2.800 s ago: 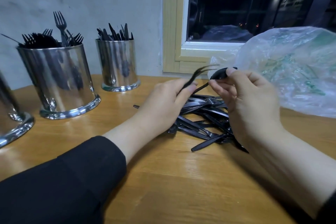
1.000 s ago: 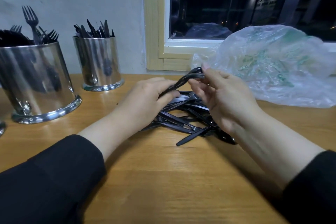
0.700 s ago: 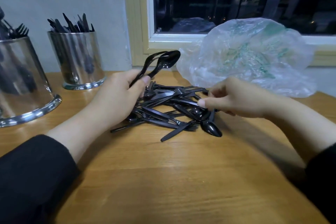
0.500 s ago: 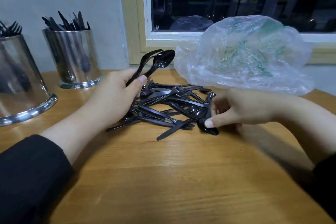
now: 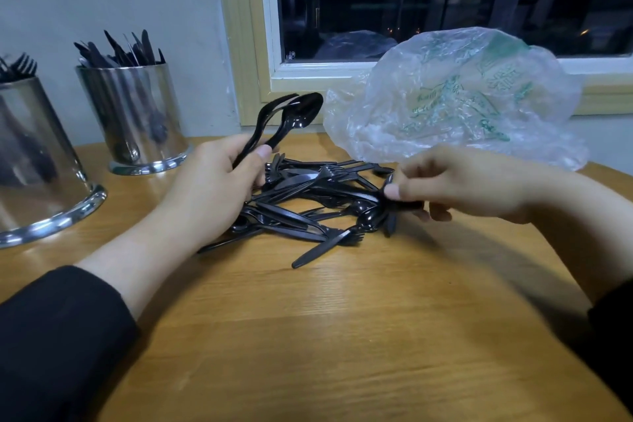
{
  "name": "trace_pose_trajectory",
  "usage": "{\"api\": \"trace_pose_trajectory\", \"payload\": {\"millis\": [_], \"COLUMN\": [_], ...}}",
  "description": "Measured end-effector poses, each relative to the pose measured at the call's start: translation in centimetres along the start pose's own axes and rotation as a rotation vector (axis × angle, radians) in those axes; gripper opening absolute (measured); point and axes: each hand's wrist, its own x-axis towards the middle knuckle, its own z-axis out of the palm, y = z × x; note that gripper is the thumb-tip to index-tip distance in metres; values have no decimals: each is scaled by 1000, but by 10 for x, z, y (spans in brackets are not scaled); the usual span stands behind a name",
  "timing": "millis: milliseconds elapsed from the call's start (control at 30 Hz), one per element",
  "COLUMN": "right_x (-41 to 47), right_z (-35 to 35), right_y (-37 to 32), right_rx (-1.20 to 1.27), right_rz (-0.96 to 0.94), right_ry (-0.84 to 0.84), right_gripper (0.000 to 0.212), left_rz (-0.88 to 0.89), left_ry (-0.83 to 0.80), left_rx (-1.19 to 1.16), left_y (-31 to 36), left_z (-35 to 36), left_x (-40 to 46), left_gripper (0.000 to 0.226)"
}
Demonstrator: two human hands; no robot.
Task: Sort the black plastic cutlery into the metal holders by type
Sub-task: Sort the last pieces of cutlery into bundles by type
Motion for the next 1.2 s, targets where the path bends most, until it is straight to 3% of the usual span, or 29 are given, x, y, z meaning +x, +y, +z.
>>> {"api": "trace_pose_trajectory", "payload": {"millis": [100, 200, 467, 700, 767, 900, 1033, 1200], "right_x": [-2, -1, 12, 19, 19, 21, 20, 16], "right_z": [-4, 1, 27, 32, 34, 36, 34, 32], "right_y": [-1, -5, -11, -14, -15, -14, -13, -12], "right_rx": [351, 596, 1025, 1268, 1213, 934, 923, 405], "right_rz": [-34, -22, 106, 142, 135, 62, -63, -252], "right_ry": [23, -47, -215, -160, -139, 138, 282, 416], "right_gripper": [35, 30, 29, 28, 32, 46, 35, 15], "left_rz": [-27, 0, 72, 112, 88, -10, -146, -237], "left_ry": [13, 21, -135, -253, -261, -263, -244, -310], "left_rx": [-126, -101, -35, 19, 15, -54, -219, -322], "left_y": [6, 8, 13, 18, 17, 12, 12, 11], "left_z": [4, 6, 15, 17, 18, 21, 20, 17], "left_x": [-2, -4, -12, -14, -14, -13, -12, -12], "left_gripper": [21, 20, 19, 22, 20, 27, 32, 32]}}
